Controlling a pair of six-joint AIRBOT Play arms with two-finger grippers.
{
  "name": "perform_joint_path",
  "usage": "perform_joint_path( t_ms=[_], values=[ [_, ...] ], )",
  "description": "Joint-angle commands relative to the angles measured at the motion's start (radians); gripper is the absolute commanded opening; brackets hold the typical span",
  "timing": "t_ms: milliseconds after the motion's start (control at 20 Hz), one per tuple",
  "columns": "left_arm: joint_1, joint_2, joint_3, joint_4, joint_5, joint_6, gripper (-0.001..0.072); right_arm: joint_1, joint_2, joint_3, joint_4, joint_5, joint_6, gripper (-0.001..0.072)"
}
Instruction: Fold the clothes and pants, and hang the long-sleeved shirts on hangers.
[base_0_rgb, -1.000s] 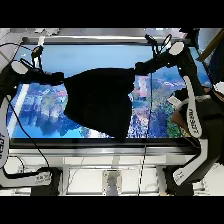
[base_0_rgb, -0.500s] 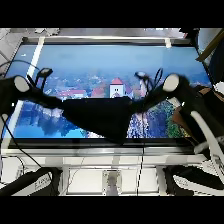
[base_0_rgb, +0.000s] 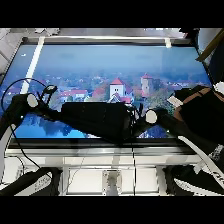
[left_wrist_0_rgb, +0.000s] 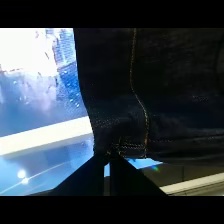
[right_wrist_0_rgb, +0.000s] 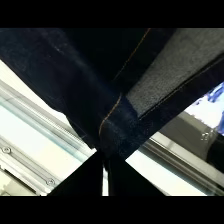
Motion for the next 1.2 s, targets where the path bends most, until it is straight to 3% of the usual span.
perform_joint_path(
  t_ms=[0, 50, 250, 400, 450, 500, 550, 700, 850, 1050, 1150],
  values=[
    [-0.001, -0.007, -0.013, -0.005, 0.004, -0.012, 0.0562, 0.016, 0.006, -0.002, -0.008, 0.019, 0.051, 0.0285],
    [0.000, 0.002, -0.004, -0.003, -0.017, -0.016, 0.0683, 0.012, 0.015, 0.022, -0.028, 0.076, 0.051, 0.0459],
    [0.000, 0.100, 0.070, 0.000, -0.073, -0.047, 0.0691, -0.036, 0.095, 0.192, -0.311, 0.327, 0.050, 0.0468],
    [0.000, 0.207, 0.092, 0.000, -0.068, -0.049, 0.0691, -0.091, 0.130, 0.310, -0.537, 0.327, -0.048, 0.0466],
    [0.000, 0.236, 0.092, 0.000, -0.068, -0.049, 0.0690, -0.111, 0.130, 0.336, -0.538, 0.312, -0.031, 0.0466],
    [0.000, 0.262, 0.092, 0.000, -0.068, -0.049, 0.0690, -0.139, 0.130, 0.338, -0.532, 0.267, 0.068, 0.0467],
    [0.000, 0.286, 0.092, 0.000, -0.068, -0.052, 0.0690, -0.178, 0.130, 0.319, -0.507, 0.196, 0.169, 0.0475],
    [0.000, 0.342, 0.092, 0.000, -0.073, -0.061, 0.0690, -0.305, 0.132, 0.173, -0.346, -0.059, 0.288, 0.0535],
    [0.000, 0.377, 0.092, 0.000, -0.072, -0.063, 0.0690, -0.344, 0.134, -0.052, -0.171, -0.265, 0.298, 0.0532],
    [0.000, 0.382, 0.092, 0.000, -0.072, -0.154, 0.0690, -0.362, 0.131, -0.285, 0.190, -0.558, 0.307, 0.0525],
    [0.000, 0.382, 0.092, 0.000, -0.072, -0.163, 0.0690, -0.417, 0.112, -0.318, 0.368, -0.526, 0.212, 0.0303]
  ],
)
